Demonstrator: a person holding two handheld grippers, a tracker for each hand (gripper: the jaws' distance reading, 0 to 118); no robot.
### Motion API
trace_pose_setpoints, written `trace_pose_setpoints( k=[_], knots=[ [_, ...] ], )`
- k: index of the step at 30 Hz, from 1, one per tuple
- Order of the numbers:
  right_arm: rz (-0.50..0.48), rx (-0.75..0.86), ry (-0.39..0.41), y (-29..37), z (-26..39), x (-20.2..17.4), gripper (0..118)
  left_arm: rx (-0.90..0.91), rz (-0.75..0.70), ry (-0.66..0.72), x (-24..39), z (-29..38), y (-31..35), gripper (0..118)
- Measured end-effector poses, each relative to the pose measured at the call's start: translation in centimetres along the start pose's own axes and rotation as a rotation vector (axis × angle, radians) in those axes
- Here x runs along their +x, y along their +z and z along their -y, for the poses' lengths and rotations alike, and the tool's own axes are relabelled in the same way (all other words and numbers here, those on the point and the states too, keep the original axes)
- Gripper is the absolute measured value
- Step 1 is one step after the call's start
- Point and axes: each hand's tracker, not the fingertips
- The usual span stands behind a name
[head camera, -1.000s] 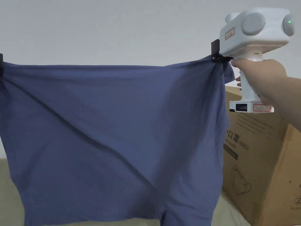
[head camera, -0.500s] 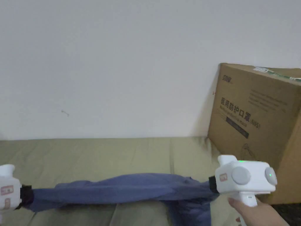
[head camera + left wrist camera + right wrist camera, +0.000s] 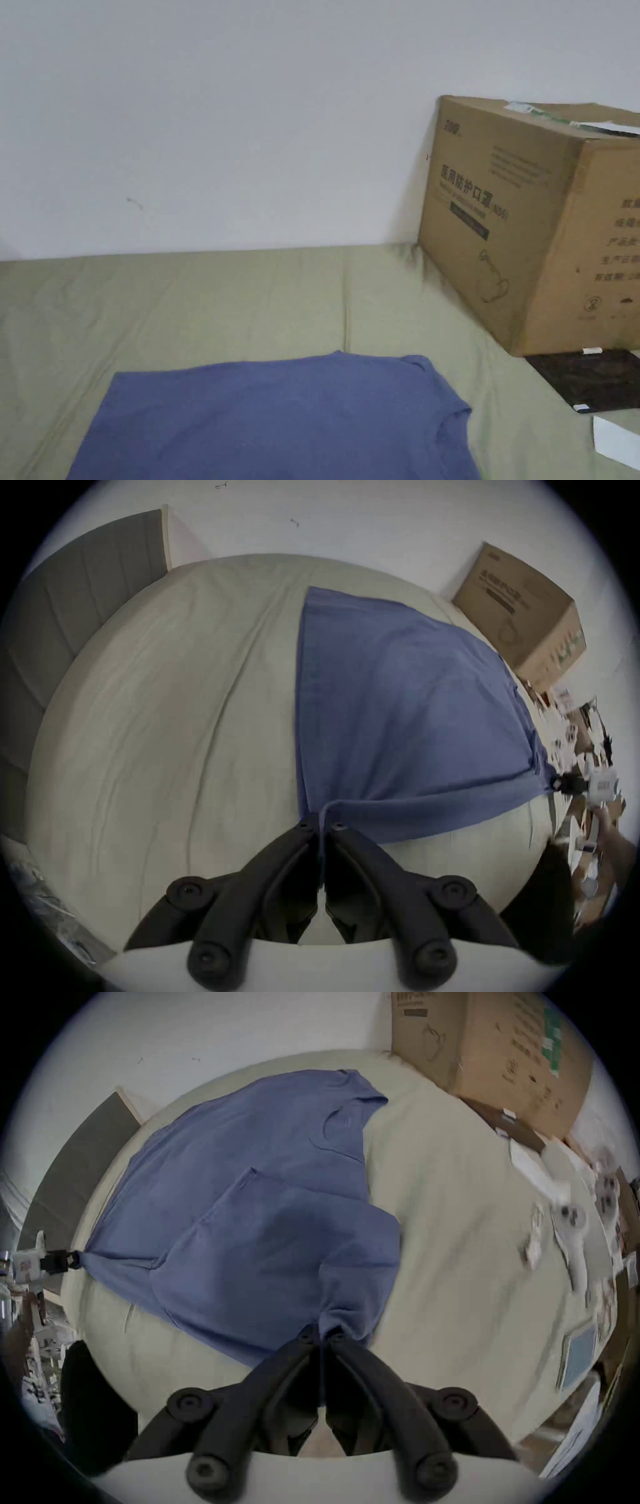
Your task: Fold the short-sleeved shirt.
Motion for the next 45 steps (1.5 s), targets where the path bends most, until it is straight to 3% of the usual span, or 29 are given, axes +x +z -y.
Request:
trace_pose_setpoints(
  k=[7,13,14,15,17,18,19,22,25,29,31,32,33,34,35,36,38,40,41,45],
  knots=[
    [-0.022,-0.066,0.008,2.3,4.4,0.2,0,-0.019,-0.029,-0.025,-0.7,6.4,2.6,1],
    [-0.001,-0.088,0.049,2.4,4.9,-0.4,0,-0.038,-0.029,-0.02,0.6,7.0,3.4,2],
    [0.001,-0.084,0.045,2.5,4.8,-0.6,6,-0.039,-0.03,-0.015,0.9,6.8,3.5,4],
    [-0.007,-0.074,0.034,2.5,4.8,-0.6,19,-0.038,-0.028,-0.013,1.0,6.8,3.8,10],
    [0.001,-0.069,0.007,2.7,4.7,-1.0,82,0.003,-0.03,-0.026,1.0,7.0,4.3,55],
    [0.014,-0.067,-0.004,2.7,4.7,-1.1,103,0.005,-0.033,-0.022,1.1,7.0,4.5,78],
    [0.022,-0.067,-0.017,2.8,4.8,-1.3,112,0.002,-0.01,0.006,0.9,6.9,4.8,93],
    [-0.026,-0.01,-0.084,4.1,4.8,-2.1,112,0.016,0.069,0.093,1.0,6.6,6.1,93],
    [-0.051,0.066,-0.121,6.3,4.2,-3.7,112,0.052,0.061,0.087,2.6,6.3,8.4,93],
    [-0.042,0.229,-0.054,9.9,3.0,-6.6,112,0.138,0.133,0.128,4.4,6.0,11.3,96],
    [-0.026,0.317,-0.015,11.7,2.6,-8.2,111,0.213,0.148,0.127,5.8,6.2,12.8,103],
    [-0.027,0.364,-0.011,12.4,2.6,-8.8,108,0.24,0.147,0.123,6.4,6.3,13.5,99],
    [-0.072,0.396,-0.011,12.9,2.6,-9.1,98,0.258,0.156,0.127,6.7,6.3,14.1,86],
    [-0.135,0.429,-0.01,13.5,2.5,-9.4,68,0.277,0.143,0.125,7.2,6.3,14.7,50],
    [-0.176,0.451,-0.012,13.8,2.4,-9.6,29,0.292,0.123,0.122,7.7,6.3,15.2,14],
    [-0.153,0.448,-0.006,13.9,2.3,-10.0,0,0.293,0.098,0.109,8.2,6.3,15.4,0],
    [-0.085,0.496,0.005,14.3,2.4,-10.7,0,0.32,0.047,0.061,8.5,6.0,15.9,0],
    [-0.132,0.478,0.04,14.5,2.2,-10.9,0,0.321,0.047,0.046,8.6,5.9,16.4,0],
    [-0.107,0.483,0.055,14.6,2.2,-11.1,0,0.309,0.024,0.042,8.1,5.4,16.1,0],
    [-0.064,0.466,0.053,14.7,2.1,-10.4,0,0.08,-0.004,0.084,5.3,4.0,13.6,0]
  ],
)
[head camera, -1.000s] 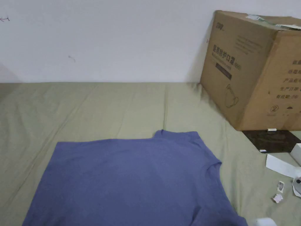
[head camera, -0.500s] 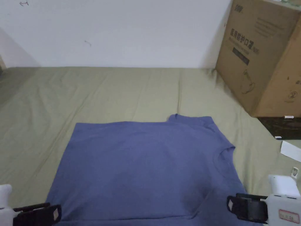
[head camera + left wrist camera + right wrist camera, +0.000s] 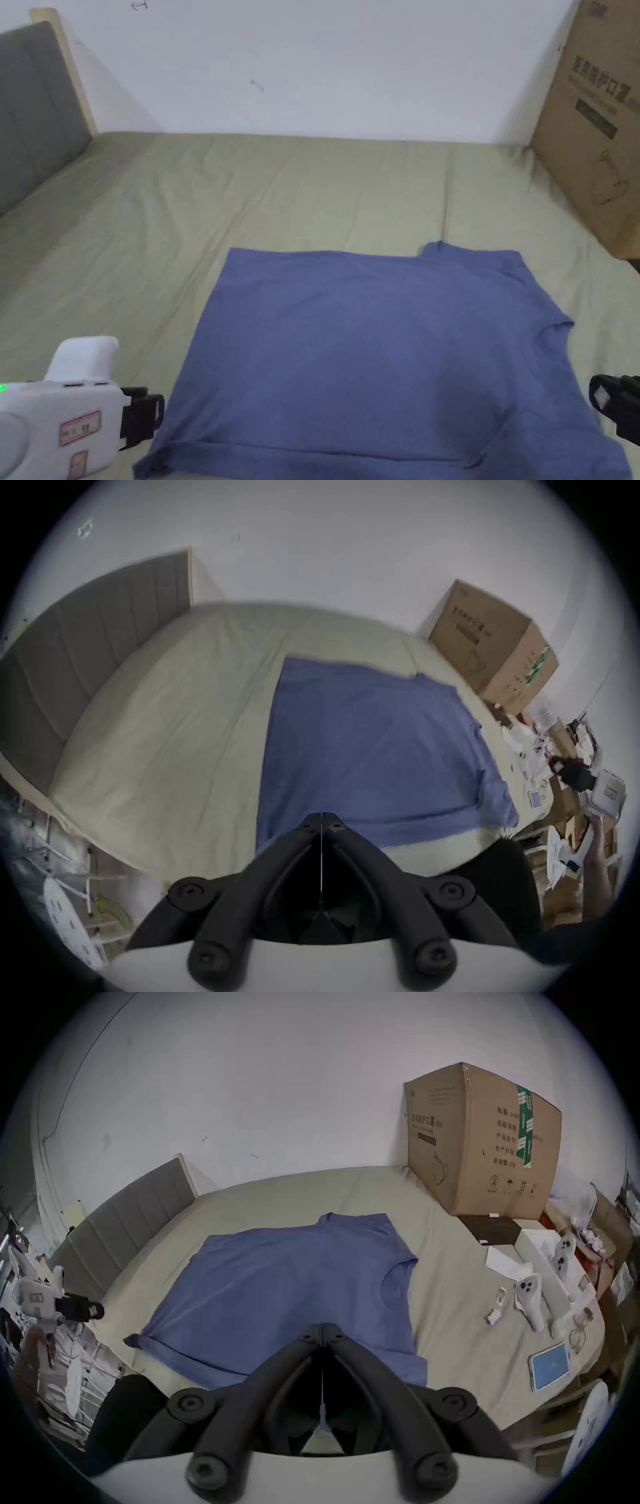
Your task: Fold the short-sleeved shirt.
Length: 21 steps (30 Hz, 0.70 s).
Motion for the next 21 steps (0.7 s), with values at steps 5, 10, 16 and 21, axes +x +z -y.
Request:
trace_pose_setpoints(
  k=[5,10,16,21],
  knots=[
    [-0.02,-0.058,-0.101,-0.8,1.0,1.8,0,-0.112,-0.06,-0.071,-3.1,0.7,-5.6,116],
    [-0.007,-0.107,-0.1,-1.5,1.9,2.4,0,-0.19,-0.088,-0.092,-4.2,1.3,-10.5,112],
    [0.029,-0.149,-0.14,-2.1,2.5,4.3,0,-0.266,-0.058,-0.185,-3.4,2.6,-12.1,23],
    [0.038,-0.194,-0.164,-2.2,3.7,6.6,0,-0.08,0.015,-0.036,-2.5,2.8,-7.2,7]
  ],
)
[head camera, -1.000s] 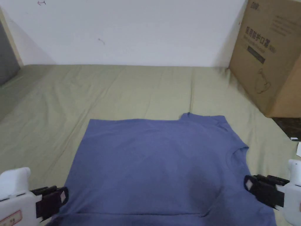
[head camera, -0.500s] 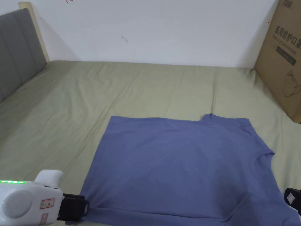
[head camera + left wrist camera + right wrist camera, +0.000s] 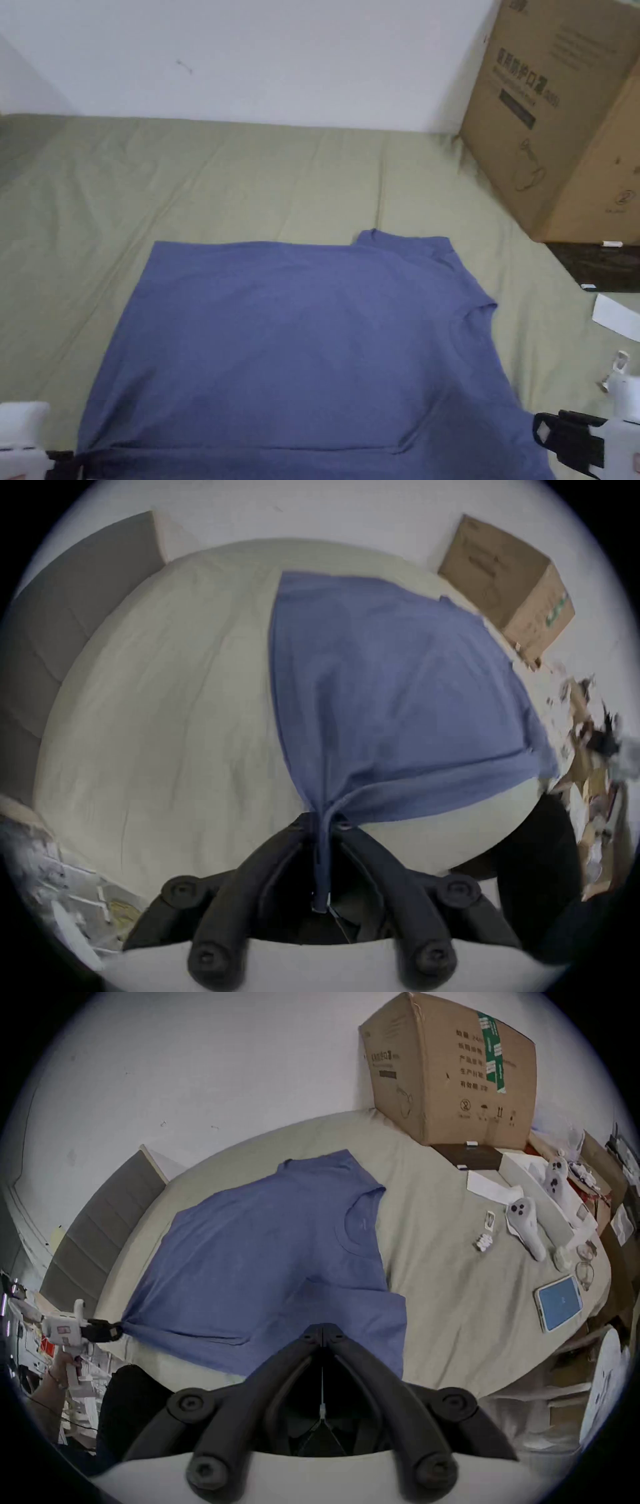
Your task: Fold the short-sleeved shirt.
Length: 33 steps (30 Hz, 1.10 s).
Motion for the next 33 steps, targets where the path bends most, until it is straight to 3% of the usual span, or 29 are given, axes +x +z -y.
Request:
trace_pose_setpoints(
  k=[2,3,4,5,6,7,10,11,12,13,14,16,25,30,33],
  knots=[
    [0.028,-0.027,0.014,-0.5,0.3,0.7,3,0.057,0.027,0.025,0.2,-0.2,2.1,7],
    [0.062,-0.053,0.035,-0.9,0.3,1.0,35,0.066,0.047,0.031,0.6,-0.2,3.0,7],
    [0.091,-0.072,0.043,-1.5,0.6,1.1,100,0.075,0.046,0.025,0.9,-0.2,3.7,7],
    [0.108,-0.137,0.045,-2.5,0.9,1.3,117,0.08,0.043,0.022,1.1,-0.3,4.2,7],
    [0.1,-0.23,0.054,-3.7,1.2,1.7,116,0.092,0.026,0.008,1.4,-0.4,4.7,7],
    [0.081,-0.219,0.043,-4.3,1.4,2.1,116,0.098,0.027,0.002,1.8,-0.5,5.0,7],
    [0.155,-0.321,0.095,-7.0,2.4,2.2,114,0.102,0.032,-0.012,2.3,-0.7,5.5,7],
    [0.162,-0.337,0.113,-7.6,2.6,2.5,107,0.103,0.028,-0.014,2.5,-0.8,5.4,7],
    [0.16,-0.336,0.12,-8.1,3.1,2.5,85,0.101,0.022,-0.013,2.5,-0.9,5.3,7],
    [0.144,-0.341,0.115,-8.2,3.4,2.6,27,0.095,0.013,-0.008,2.5,-0.9,5.2,7],
    [0.096,-0.349,0.109,-8.1,3.5,2.9,8,0.089,0.014,0.001,2.5,-0.8,5.2,7],
    [0.055,-0.346,0.088,-7.6,3.9,2.9,8,0.081,0.006,0.0,2.4,-0.9,4.7,7],
    [0.053,-0.322,0.135,-5.1,2.2,2.9,7,0.028,-0.022,0.022,1.3,0.0,2.8,7],
    [0.038,-0.251,0.087,-4.3,0.1,2.6,7,0.006,-0.02,0.047,1.3,-0.9,1.8,7],
    [-0.032,-0.205,0.037,-4.5,-3.3,2.3,7,0.016,-0.018,0.048,1.5,-3.7,1.2,7]
  ],
)
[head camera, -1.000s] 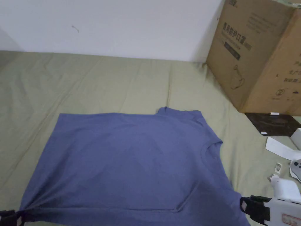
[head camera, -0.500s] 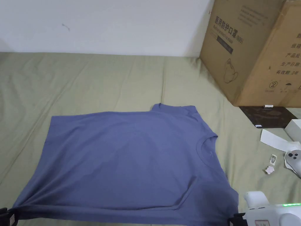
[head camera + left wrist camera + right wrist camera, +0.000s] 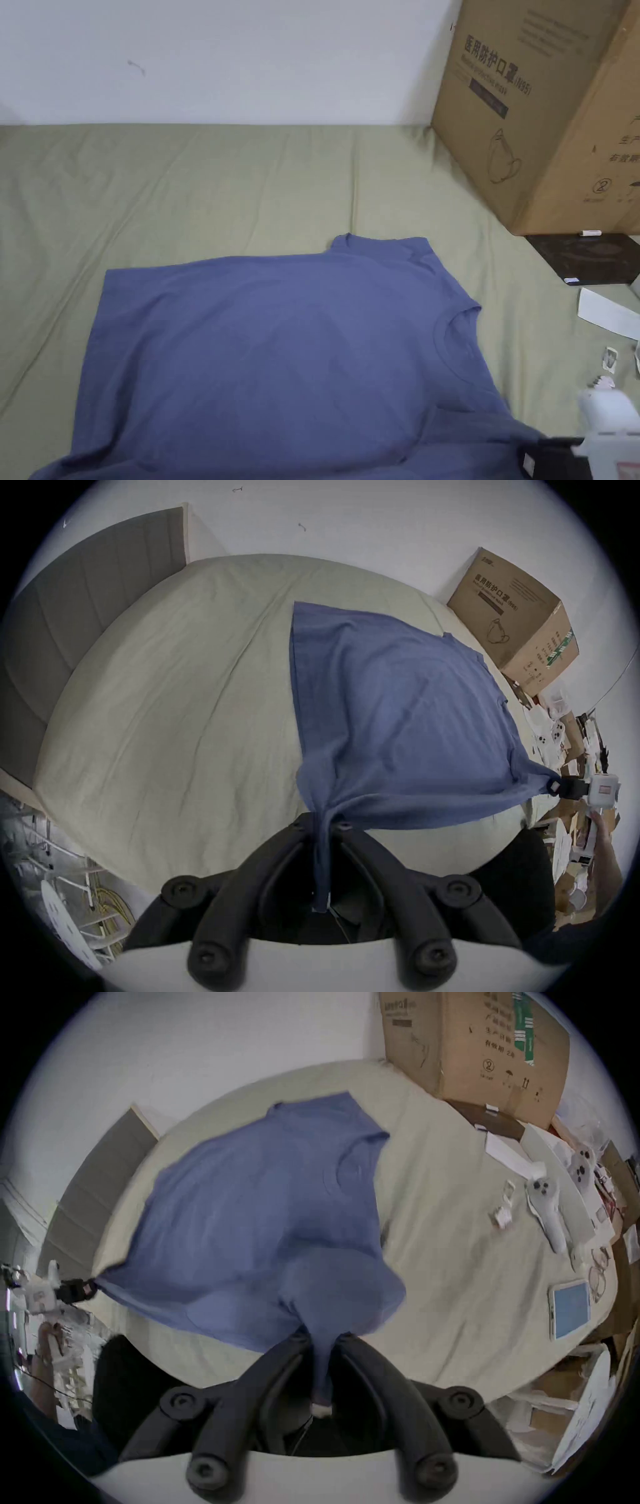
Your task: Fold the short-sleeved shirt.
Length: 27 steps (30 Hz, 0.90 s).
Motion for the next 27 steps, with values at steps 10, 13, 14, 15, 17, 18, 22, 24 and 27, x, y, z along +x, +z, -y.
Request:
trace_pose_setpoints(
  k=[10,13,14,15,17,18,22,24,27],
  knots=[
    [0.029,-0.149,-0.157,-12.3,-19.7,0.9,7,-0.029,-0.028,-0.006,-0.4,-15.8,-13.2,7],
    [0.105,-0.162,-0.124,-16.0,-21.8,0.2,7,-0.039,-0.032,0.016,-0.7,-17.5,-16.2,7],
    [0.095,-0.156,-0.126,-16.5,-22.1,0.1,7,-0.03,-0.019,0.04,-0.8,-17.8,-16.7,7],
    [0.101,-0.146,-0.129,-16.9,-22.2,-0.1,7,-0.032,-0.007,0.06,-1.0,-18.1,-17.2,7],
    [0.11,-0.116,-0.13,-17.3,-22.1,-0.4,11,-0.037,-0.011,0.082,-1.3,-18.2,-17.8,8],
    [0.117,-0.085,-0.126,-17.1,-21.8,-0.7,26,-0.037,-0.009,0.085,-1.3,-18.0,-17.8,12],
    [0.16,0.038,-0.104,-13.9,-19.4,-1.2,104,-0.001,-0.023,0.071,-1.5,-16.4,-15.5,103],
    [0.142,0.114,-0.101,-11.3,-17.4,-1.2,104,0.069,-0.012,0.063,-1.5,-14.7,-12.9,116],
    [0.103,0.226,-0.099,-7.0,-13.2,-1.8,104,0.159,-0.024,0.043,-1.3,-11.6,-8.5,115]
  ],
)
